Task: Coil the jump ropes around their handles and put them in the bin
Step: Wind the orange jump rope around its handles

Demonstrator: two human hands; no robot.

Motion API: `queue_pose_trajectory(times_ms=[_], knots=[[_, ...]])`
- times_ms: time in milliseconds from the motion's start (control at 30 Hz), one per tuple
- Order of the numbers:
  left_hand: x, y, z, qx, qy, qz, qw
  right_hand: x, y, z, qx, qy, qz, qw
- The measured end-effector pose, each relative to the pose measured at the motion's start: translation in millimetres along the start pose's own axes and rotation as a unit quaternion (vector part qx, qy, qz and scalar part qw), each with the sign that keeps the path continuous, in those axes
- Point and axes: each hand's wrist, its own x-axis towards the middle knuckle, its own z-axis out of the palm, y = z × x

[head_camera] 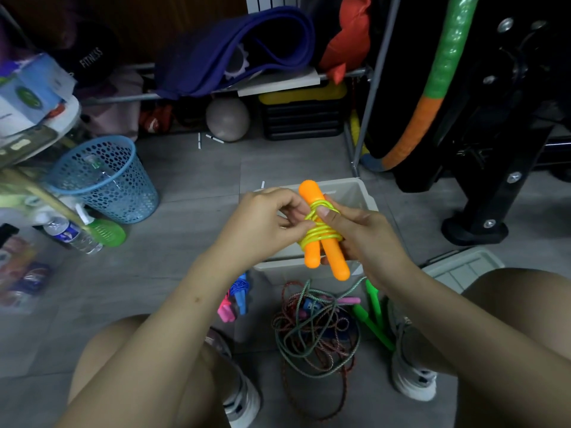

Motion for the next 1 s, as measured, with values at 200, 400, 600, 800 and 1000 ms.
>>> queue_pose_trajectory(times_ms=[200, 400, 600, 800, 1000], knots=[[-4.2, 4.1, 11.1, 0.048, 0.087, 0.017, 0.995, 1.6, 4.9, 5.4, -0.045, -0.004, -0.024, 0.999], [-3.7, 8.4, 16.8, 0.093, 0.132, -0.033, 0.986, 2.9, 3.3, 7.3, -0.047, -0.042, -0.037, 0.997], [-10.0, 17.0, 27.4, -0.049, 0.168, -0.107, 0.979, 6.0, 13.5, 10.9, -0.038, 0.047, -0.05, 0.997], [-5.6, 18.7, 18.6, -0.275, 0.084, -0.283, 0.915, 0.4, 11.5, 8.9, -0.007, 0.063, -0.085, 0.994], [-4.9, 17.6, 16.0, -0.301, 0.11, -0.325, 0.89, -0.3, 18.2, 13.9, -0.076, 0.088, -0.137, 0.984]])
